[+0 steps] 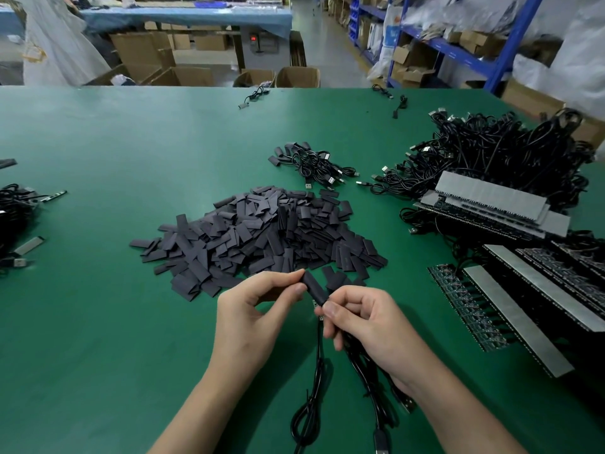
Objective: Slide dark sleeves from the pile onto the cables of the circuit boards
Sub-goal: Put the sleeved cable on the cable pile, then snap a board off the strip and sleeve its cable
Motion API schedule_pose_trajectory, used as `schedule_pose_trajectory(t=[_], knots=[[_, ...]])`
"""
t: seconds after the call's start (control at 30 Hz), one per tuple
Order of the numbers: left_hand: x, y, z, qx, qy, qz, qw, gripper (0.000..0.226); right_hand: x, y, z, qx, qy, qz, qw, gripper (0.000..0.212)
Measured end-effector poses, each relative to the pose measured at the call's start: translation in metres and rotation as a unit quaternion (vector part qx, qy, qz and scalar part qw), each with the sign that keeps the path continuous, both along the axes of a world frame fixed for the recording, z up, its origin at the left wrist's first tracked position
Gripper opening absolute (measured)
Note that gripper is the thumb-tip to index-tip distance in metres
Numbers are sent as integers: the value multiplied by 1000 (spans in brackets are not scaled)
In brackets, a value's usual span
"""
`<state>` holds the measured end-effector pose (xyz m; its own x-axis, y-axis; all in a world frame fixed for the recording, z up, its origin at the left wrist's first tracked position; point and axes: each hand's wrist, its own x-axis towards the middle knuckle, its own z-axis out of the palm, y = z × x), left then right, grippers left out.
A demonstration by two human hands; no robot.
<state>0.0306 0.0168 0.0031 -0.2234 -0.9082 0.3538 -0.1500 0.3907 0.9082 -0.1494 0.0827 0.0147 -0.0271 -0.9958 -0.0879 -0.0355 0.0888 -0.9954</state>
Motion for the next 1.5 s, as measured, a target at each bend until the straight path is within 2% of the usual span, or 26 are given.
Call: schedule_pose_trajectory(t=[0.07, 0.17, 0.27, 0.3, 0.4, 0.47, 0.57, 0.63, 0.7, 0.73, 0.8, 0.83, 0.93, 1.03, 1.1, 1.2, 1.37, 1.5], knots=[[-1, 0, 0, 16, 19, -9, 1000, 12, 0, 0, -1, -7, 6, 0, 1000, 31], [-3, 0, 1, 80, 94, -34, 992, 9, 0, -1, -3, -23, 37, 5, 999, 28], [-4, -1, 3, 125, 147, -51, 980, 6, -4, -2, -2, -20, 86, 14, 996, 11], [-3, -2, 4, 141, 164, -50, 975, 7, -8, -1, -2, -13, 110, 19, 994, 7], [-1, -4, 6, 174, 207, -23, 962, 8, -23, 1, -2, -22, 254, 10, 967, 18], [1, -6, 6, 187, 235, -6, 954, 7, -29, 1, 1, -43, 302, 17, 952, 21], [1, -6, 7, 194, 248, -2, 949, 8, -30, 0, -2, -59, 326, 36, 943, 11], [1, -6, 6, 195, 246, -6, 949, 10, -31, 1, -4, -40, 306, 30, 951, 13], [1, -8, 5, 194, 219, -11, 956, 15, -32, 1, 0, -22, 276, 17, 961, 26], [1, -8, 4, 181, 175, -9, 968, 17, -33, 1, 2, -21, 260, 3, 965, 27], [2, -9, -3, 102, 7, 11, 995, 23, -36, -3, 6, -36, 219, -45, 974, 16], [1, -8, -6, 46, -91, 17, 995, 28, -38, -6, 8, -45, 204, -74, 975, 14], [-3, -2, -7, -63, -300, -12, 952, 53, -44, -24, 21, -53, 219, -136, 965, 16], [-5, 0, -9, -69, -390, -39, 917, 78, -50, -62, 40, -60, 285, -167, 942, 18], [-4, -1, -10, -69, -403, -49, 911, 78, -54, -97, 52, -63, 348, -176, 919, 18], [-3, -1, -10, -69, -390, -64, 916, 67, -58, -153, 60, -56, 417, -176, 890, 19], [-4, -1, -9, -58, -360, -84, 927, 53, -65, -240, 66, -36, 463, -193, 865, 24], [-4, -3, -8, -31, -288, -88, 953, 35, -67, -292, 70, -28, 472, -205, 857, 28]])
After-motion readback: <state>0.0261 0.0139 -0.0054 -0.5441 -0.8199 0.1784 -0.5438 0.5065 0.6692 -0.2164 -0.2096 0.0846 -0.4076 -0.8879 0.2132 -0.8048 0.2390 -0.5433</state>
